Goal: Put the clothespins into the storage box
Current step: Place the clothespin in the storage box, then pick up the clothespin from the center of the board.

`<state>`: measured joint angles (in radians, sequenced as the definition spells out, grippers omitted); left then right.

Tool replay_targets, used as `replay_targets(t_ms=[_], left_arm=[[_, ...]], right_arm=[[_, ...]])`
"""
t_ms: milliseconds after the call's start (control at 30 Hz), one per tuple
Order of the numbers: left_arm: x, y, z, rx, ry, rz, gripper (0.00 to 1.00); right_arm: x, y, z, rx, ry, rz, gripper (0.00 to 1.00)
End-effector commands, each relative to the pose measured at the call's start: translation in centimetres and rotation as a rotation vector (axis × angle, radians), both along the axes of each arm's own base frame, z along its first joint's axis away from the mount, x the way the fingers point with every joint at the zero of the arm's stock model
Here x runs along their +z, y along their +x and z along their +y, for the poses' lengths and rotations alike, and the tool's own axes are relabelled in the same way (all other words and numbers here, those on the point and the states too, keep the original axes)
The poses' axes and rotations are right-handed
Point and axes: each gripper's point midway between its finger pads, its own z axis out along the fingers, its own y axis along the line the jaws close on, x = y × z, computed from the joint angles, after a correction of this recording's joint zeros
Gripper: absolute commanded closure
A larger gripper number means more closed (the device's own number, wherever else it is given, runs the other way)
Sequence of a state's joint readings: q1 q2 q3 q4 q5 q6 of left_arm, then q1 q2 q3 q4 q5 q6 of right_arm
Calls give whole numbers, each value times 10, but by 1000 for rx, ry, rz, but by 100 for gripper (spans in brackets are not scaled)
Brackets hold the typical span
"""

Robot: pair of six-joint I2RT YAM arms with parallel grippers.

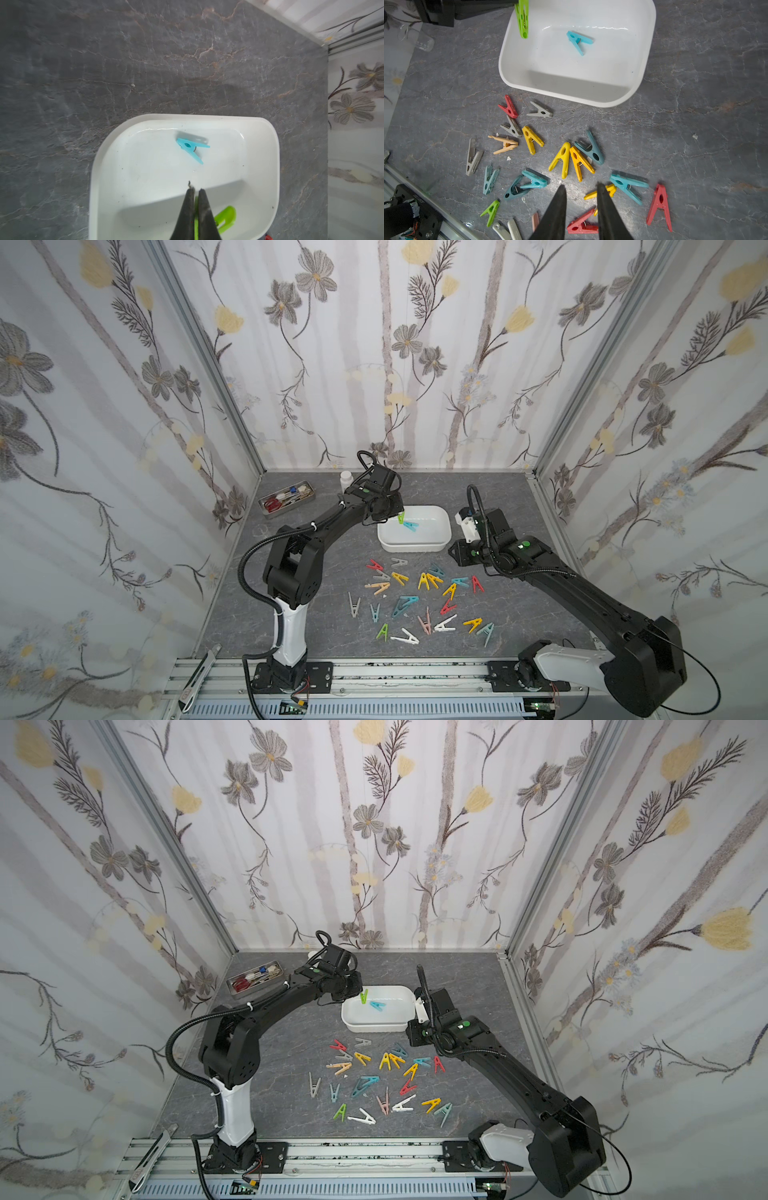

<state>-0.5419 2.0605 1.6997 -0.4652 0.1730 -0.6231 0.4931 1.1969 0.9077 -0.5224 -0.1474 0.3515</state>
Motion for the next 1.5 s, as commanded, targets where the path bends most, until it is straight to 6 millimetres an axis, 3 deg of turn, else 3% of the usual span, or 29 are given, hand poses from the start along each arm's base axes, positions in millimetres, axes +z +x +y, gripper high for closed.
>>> replay_targets(t_ms=[0,167,200,300,667,800,900,1067,1233,1467], left_arm=[[-9,9,-6,-23,18,-15,99],[-30,12,-9,-26,51,7,99],[-35,11,-9,-28,61,12,98],[-41,10,-8,-32,98,4,94],[-38,10,-5,-51,115,-28,68],[-21,8,-10,-73,71,-72,60],[-8,6,-13,-91,46,-100,60],[20,0,-9,-112,35,-174,50],[45,-14,6,-96,38,-230,49],[63,-39,20,-86,-5,-269,49]], right_arm=[[-9,-8,-4,-56,48,43,72],[-35,-23,-4,-93,87,124,72],[-48,-32,-7,-107,88,157,72],[-61,-41,-14,-146,94,171,67],[-74,-44,-17,-166,85,184,65],[-73,-42,-14,-158,80,179,65],[-74,-41,-14,-159,68,170,64],[-87,-39,-7,-132,22,202,63],[-99,-57,7,-110,-59,220,62],[-112,-77,-10,-199,-81,254,63]])
